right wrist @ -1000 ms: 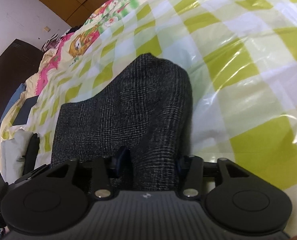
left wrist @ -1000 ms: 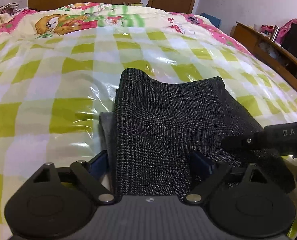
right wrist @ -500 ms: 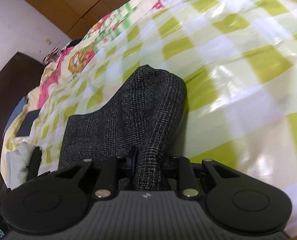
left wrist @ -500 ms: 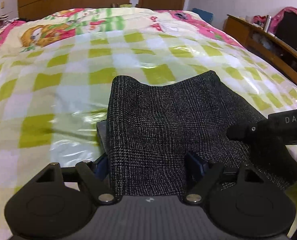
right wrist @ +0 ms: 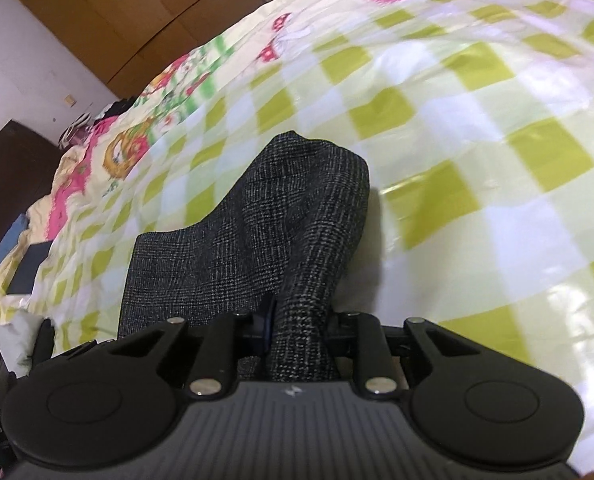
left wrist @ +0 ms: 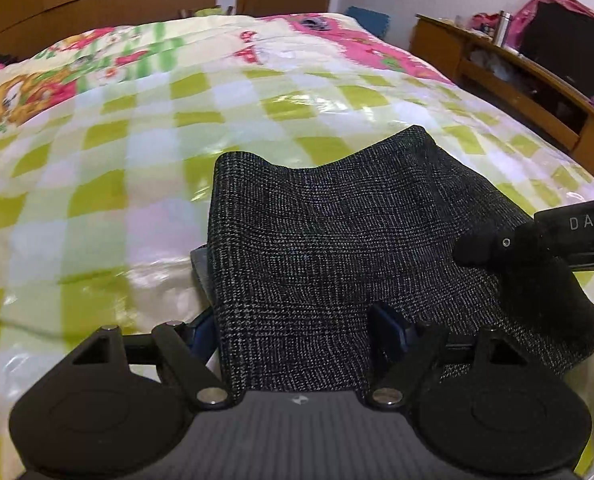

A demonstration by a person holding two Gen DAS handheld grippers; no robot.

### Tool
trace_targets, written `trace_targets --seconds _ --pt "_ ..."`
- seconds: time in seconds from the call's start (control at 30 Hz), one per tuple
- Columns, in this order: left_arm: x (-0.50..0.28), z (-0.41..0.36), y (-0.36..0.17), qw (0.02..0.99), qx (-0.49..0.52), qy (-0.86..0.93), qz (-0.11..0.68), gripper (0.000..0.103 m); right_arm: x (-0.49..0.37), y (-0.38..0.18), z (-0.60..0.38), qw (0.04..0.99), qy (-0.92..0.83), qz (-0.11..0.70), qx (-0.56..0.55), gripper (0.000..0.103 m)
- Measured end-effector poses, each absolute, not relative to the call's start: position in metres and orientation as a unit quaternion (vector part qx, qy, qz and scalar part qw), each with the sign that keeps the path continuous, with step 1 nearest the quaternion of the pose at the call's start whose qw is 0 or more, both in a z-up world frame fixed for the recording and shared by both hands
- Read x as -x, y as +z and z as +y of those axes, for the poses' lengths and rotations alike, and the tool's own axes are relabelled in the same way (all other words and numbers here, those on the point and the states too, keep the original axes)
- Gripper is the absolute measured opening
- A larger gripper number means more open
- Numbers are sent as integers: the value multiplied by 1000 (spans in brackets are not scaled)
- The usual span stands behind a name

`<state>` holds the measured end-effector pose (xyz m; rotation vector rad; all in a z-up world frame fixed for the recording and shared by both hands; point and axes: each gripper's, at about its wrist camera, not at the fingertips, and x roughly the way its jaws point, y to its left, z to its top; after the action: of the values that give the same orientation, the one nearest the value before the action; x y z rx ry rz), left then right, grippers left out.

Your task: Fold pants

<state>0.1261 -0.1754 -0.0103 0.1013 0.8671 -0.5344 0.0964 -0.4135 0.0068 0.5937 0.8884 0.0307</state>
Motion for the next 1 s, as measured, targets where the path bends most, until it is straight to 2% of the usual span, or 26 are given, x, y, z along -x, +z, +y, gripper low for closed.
trace_targets --seconds 0.53,0.6,0.73,1.0 --pt "-138 -286 -7 859 -84 -308 401 90 -112 8 -513 864 -45 423 -269 22" --pt "-135 -294 -7 858 -88 -311 400 90 -110 6 -520 864 -53 427 -262 26" --pt "-133 -298 -6 854 -96 -306 409 91 -94 8 -529 870 -82 410 -260 32" --pt "-119 -293 -1 858 -104 -292 410 92 -44 41 -503 911 -132 342 -191 34"
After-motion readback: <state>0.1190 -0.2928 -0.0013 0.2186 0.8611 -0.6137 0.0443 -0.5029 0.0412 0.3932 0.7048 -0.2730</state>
